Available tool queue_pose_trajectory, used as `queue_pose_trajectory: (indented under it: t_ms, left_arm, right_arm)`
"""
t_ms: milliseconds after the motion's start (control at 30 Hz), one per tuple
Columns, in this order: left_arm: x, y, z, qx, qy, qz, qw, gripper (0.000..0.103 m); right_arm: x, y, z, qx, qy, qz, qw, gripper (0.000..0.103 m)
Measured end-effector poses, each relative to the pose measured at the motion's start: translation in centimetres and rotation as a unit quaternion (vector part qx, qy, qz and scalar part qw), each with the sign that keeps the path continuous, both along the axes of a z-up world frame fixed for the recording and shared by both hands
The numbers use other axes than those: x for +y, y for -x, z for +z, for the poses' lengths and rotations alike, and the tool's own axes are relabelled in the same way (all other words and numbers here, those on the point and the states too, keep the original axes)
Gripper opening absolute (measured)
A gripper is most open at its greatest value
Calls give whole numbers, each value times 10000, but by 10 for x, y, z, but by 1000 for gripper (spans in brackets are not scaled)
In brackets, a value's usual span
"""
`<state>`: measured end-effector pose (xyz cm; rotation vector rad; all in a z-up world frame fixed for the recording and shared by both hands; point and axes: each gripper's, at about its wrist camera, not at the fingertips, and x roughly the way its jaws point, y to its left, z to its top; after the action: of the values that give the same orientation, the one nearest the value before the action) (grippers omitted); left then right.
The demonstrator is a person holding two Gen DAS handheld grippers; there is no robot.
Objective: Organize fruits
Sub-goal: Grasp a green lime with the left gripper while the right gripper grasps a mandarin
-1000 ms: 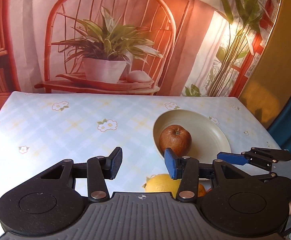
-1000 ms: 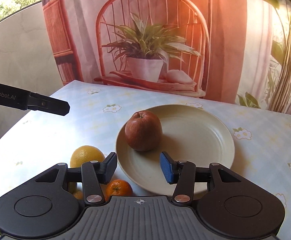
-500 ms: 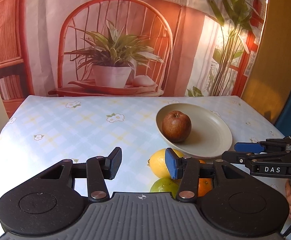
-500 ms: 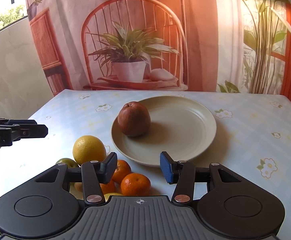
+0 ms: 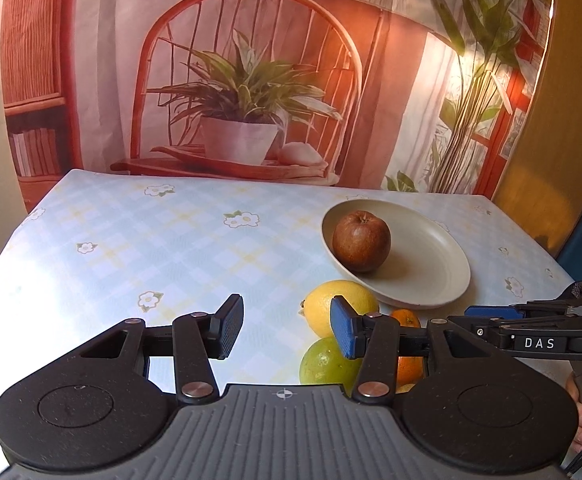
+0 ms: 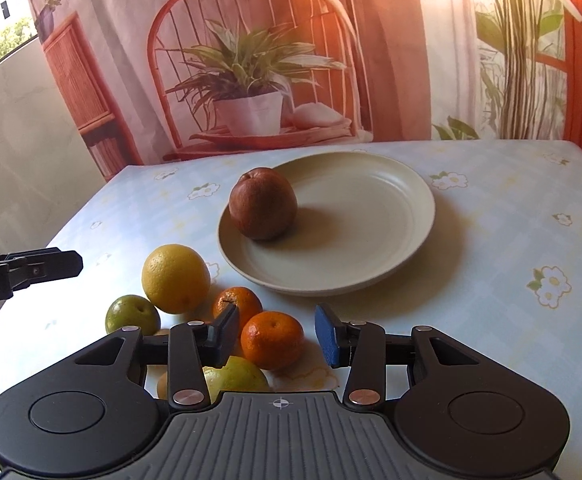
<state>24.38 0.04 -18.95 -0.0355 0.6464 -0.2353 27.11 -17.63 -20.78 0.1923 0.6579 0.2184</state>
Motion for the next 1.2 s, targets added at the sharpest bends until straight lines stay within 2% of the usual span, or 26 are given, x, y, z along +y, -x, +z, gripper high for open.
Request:
queue_pose_trajectory:
  t_ms: [467,667,833,967,1033,1200]
  left_arm:
    - [-2,-5,-7,240,73,-115,9996,51]
    - [-10,-5,-13,303,32,-352,9989,51]
    - [-17,-9,-23,545,109,-599,9967,51]
    - [-18,-15,-33,795,67,-587,9951,53]
    - [-18,-17,-36,886,105,-580,9943,59]
    - [-17,-23,-44,1065,214,-505,9928,59]
  right_arm:
    - [-4,-8,-14,374,-325,11,9988,35]
    - [-7,-10,-17,406,-464,-3,9981,35]
    - [-7,-12,-18,430,-524,-6,9977,35]
    - [-8,-12,-19,445,-563,-14,9974,35]
    - [-8,-13,-19,451,-589,-21,9972,35]
    - [-10,-12,-22,435,-679,-30,9967,35]
